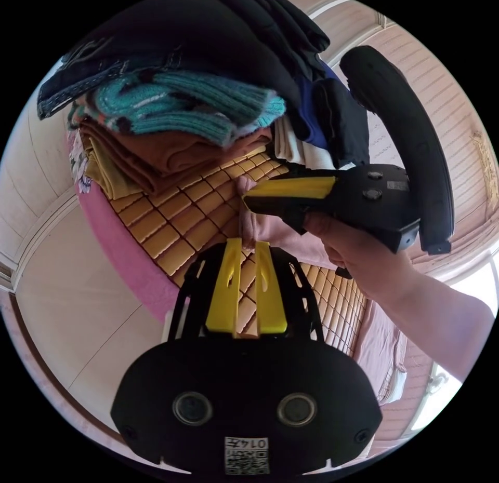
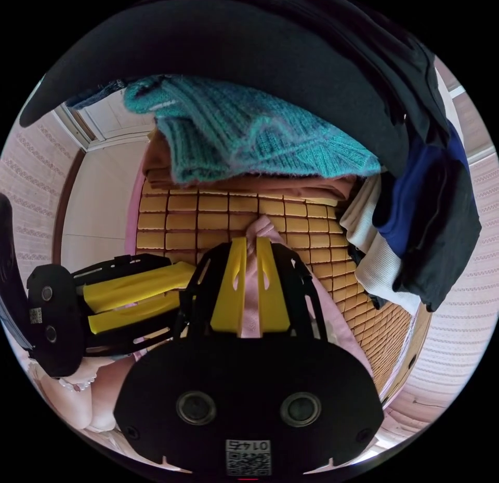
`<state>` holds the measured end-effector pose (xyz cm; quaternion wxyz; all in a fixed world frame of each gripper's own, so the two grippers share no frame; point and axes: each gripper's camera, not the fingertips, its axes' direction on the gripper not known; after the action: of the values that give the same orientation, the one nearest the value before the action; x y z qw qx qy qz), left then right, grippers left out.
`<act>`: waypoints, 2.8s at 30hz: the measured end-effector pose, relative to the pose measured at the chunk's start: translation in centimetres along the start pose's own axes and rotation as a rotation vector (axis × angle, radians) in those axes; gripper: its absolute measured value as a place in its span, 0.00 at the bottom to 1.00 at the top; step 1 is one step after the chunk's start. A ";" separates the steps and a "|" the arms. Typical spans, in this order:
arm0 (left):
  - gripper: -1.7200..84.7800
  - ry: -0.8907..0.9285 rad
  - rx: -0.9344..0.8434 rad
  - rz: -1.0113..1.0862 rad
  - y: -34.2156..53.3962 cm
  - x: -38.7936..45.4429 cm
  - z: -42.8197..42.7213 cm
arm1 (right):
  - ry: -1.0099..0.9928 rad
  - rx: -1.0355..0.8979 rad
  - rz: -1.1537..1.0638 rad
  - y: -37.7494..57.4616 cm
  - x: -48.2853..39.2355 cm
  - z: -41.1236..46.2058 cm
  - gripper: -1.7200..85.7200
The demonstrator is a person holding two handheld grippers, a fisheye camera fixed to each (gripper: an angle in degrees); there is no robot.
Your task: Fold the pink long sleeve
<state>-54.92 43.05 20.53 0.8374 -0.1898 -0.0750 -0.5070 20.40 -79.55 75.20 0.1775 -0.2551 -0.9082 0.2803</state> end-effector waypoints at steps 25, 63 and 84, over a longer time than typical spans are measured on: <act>0.03 0.633 0.357 0.880 15.0 31.4 -5.1 | 0.201 0.641 0.620 44.1 11.0 -28.3 0.02; 0.08 -0.038 -0.206 1.503 27.4 51.7 32.5 | -0.029 0.196 0.999 62.2 36.7 -3.0 0.08; 0.07 0.117 -0.268 1.039 21.8 48.7 40.3 | 0.078 0.289 0.776 66.0 36.2 -11.3 0.09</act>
<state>-10.01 28.00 67.69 0.9492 -0.2786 0.1407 -0.0407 20.46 -7.38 50.92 0.1269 -0.5615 -0.6885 0.4410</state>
